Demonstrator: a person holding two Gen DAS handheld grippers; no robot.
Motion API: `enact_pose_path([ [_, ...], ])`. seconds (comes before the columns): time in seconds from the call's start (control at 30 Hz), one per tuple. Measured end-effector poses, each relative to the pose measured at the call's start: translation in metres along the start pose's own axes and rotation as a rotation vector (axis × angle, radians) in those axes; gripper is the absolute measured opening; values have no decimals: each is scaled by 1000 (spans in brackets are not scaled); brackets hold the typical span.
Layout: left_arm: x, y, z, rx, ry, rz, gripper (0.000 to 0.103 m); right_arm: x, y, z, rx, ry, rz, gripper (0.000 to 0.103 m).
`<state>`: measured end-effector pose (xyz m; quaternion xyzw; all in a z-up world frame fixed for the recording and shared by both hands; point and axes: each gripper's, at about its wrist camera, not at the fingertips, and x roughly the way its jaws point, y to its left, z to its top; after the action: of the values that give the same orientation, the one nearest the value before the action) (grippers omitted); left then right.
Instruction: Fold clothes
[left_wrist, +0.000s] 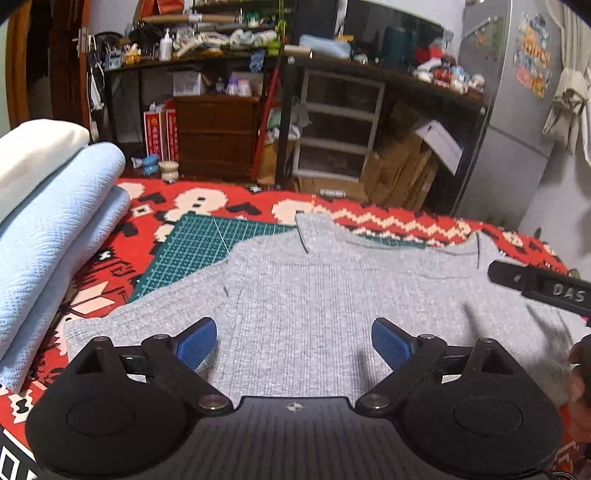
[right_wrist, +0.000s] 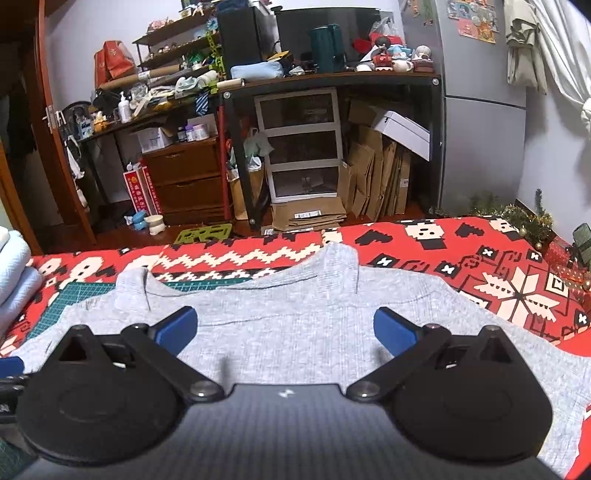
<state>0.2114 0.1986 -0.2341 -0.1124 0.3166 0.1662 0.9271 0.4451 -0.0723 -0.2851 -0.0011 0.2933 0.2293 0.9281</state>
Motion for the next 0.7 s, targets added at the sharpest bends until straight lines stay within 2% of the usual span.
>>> enact_pose_path([
  [0.23,-11,15,-2,-12,1,-95,91,6,5,-4,14,35,5,103],
  [0.37,-18,27,-8,-46,-1,-137,95,10,0,-6,90,60,77,103],
  [0.5,-25,49,-10,-112,3,-207,95,10,1,-11,60,21,95,103],
  [0.6,-36,70,-10,-177,-10,-200,95,9,2,-14,34,-17,100,103],
  [0.7,-49,94,-9,-229,-13,-202,94,8,2,-16,20,-52,148,103],
])
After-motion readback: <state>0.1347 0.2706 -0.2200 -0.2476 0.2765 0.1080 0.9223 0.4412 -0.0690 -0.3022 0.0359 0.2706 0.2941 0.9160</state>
